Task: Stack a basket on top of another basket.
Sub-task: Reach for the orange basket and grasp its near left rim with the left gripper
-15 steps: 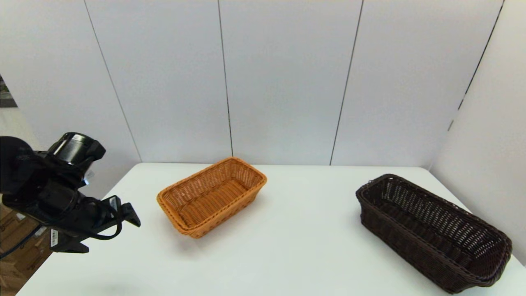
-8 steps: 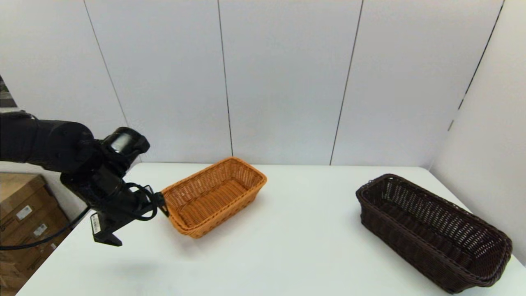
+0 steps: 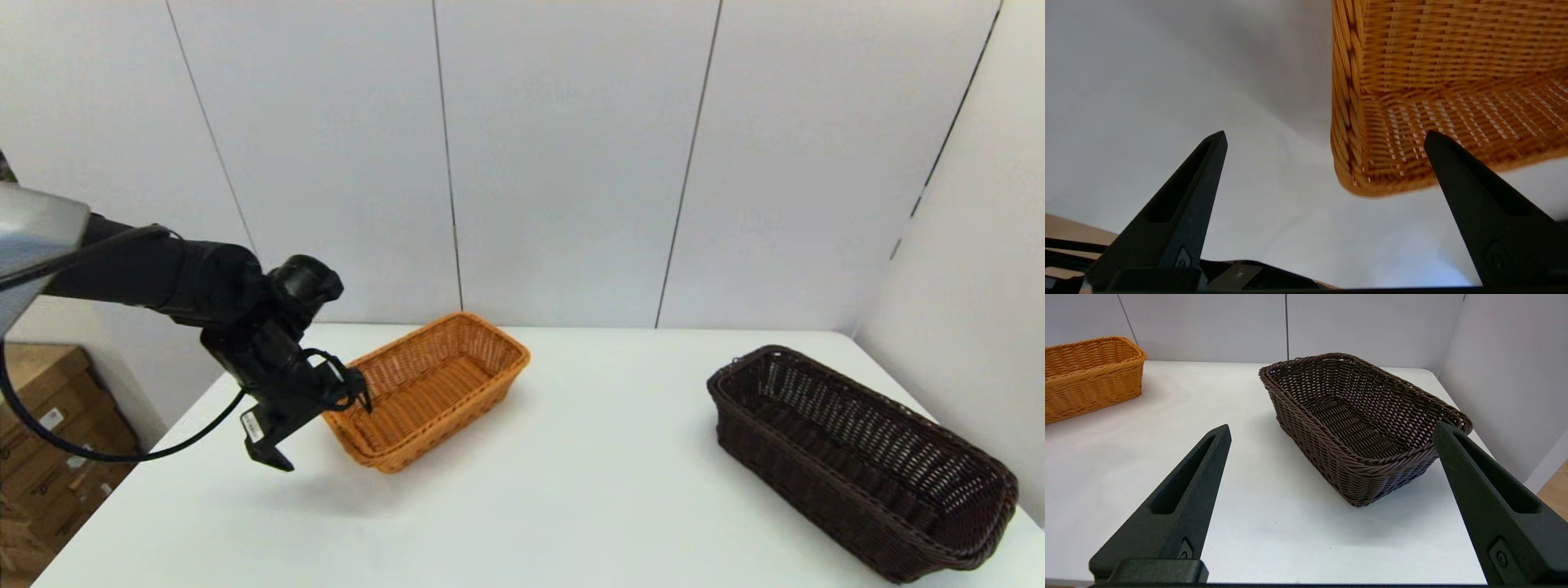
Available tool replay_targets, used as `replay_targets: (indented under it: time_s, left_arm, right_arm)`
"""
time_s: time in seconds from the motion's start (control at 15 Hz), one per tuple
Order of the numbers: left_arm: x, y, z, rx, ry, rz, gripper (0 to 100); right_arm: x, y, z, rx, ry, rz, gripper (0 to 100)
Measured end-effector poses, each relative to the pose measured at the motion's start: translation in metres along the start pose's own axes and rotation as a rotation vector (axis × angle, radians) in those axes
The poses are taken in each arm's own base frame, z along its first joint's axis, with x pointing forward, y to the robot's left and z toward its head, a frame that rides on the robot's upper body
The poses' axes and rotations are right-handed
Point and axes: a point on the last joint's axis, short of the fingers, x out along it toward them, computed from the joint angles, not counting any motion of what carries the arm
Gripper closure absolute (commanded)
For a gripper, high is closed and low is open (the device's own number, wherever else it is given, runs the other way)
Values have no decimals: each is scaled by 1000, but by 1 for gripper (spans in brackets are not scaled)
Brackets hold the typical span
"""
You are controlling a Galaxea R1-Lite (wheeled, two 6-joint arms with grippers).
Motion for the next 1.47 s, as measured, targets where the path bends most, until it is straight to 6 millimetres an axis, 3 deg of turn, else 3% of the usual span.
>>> replay_targets:
  time_s: [0.93, 1.33, 1.4, 1.47]
  left_arm:
    - [65, -11, 37, -53, 51, 43, 0]
    - [75, -15, 42, -50, 50, 48, 0]
    - [76, -15, 42, -50, 53, 49, 100]
    - [76, -16, 42, -49, 54, 48, 100]
  right_arm:
    - [0, 0, 0, 0, 0, 0, 0]
    - [0, 0, 0, 0, 0, 0, 0]
    - [0, 0, 0, 0, 0, 0, 0]
    - [0, 0, 0, 0, 0, 0, 0]
